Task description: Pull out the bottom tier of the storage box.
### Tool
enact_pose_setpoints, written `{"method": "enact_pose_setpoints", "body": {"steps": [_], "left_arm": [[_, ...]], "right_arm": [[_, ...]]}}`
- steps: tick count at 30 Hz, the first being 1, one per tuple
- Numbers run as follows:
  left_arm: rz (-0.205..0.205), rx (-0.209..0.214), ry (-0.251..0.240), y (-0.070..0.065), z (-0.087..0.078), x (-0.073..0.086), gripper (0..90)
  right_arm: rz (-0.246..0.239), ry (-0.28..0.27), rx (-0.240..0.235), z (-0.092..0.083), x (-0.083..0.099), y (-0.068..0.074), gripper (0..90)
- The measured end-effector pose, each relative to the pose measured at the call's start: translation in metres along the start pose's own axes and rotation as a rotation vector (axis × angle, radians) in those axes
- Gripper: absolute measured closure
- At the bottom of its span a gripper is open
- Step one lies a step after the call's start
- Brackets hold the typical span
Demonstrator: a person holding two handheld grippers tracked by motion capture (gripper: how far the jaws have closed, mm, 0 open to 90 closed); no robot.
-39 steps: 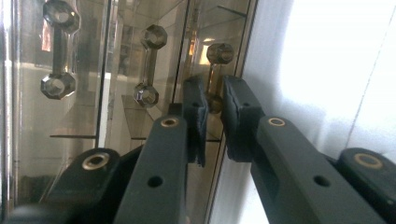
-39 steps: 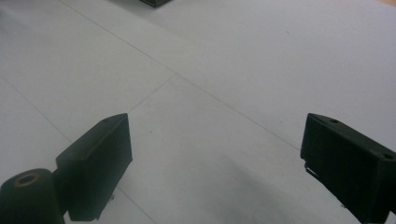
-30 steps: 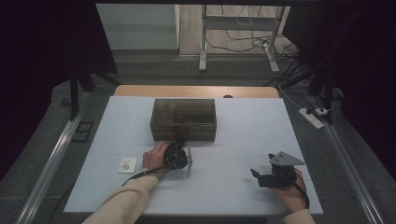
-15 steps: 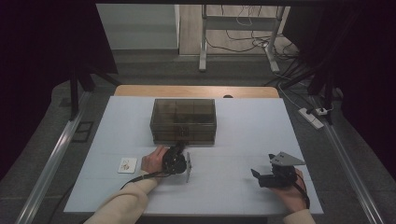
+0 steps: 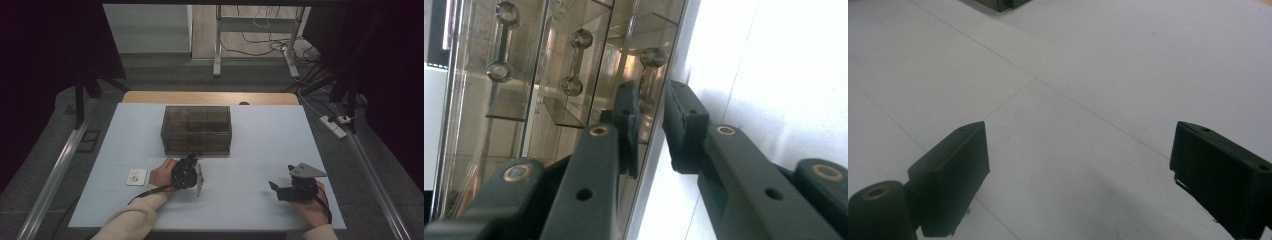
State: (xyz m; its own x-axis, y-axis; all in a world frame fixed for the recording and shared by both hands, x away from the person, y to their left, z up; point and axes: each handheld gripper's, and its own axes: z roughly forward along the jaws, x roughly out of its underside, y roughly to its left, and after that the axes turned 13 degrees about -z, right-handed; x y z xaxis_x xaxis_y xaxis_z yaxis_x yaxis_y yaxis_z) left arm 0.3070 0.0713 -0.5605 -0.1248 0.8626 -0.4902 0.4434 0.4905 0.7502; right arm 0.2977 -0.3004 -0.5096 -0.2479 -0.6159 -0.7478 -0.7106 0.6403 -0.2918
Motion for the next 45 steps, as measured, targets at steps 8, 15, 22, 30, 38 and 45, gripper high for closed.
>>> {"method": "enact_pose_setpoints", "body": {"steps": [8, 15, 22, 30, 38, 45], "left_arm": [[-0.137, 0.13, -0.031, 0.02, -0.006, 0.0, 61.0], [-0.231, 0.212, -0.057, 0.035, -0.007, 0.003, 57.5], [-0.287, 0.256, -0.062, 0.04, -0.007, 0.003, 53.6], [-0.349, 0.32, -0.067, 0.047, -0.006, 0.004, 49.9], [-0.39, 0.374, -0.071, 0.055, -0.005, 0.007, 47.5], [-0.415, 0.397, -0.059, 0.058, -0.003, 0.006, 43.6]], "right_arm": [[-0.002, 0.0, 0.002, 0.0, 0.0, 0.0, 8.6], [-0.003, 0.003, 0.0, 0.0, 0.0, 0.0, 8.7], [-0.004, 0.0, 0.001, 0.0, 0.0, 0.0, 8.7], [-0.002, 0.001, 0.002, 0.0, 0.0, 0.0, 8.7], [-0.001, 0.0, 0.002, 0.0, 0.0, 0.0, 8.7], [-0.002, 0.0, -0.001, 0.0, 0.0, 0.0, 8.7]]}}
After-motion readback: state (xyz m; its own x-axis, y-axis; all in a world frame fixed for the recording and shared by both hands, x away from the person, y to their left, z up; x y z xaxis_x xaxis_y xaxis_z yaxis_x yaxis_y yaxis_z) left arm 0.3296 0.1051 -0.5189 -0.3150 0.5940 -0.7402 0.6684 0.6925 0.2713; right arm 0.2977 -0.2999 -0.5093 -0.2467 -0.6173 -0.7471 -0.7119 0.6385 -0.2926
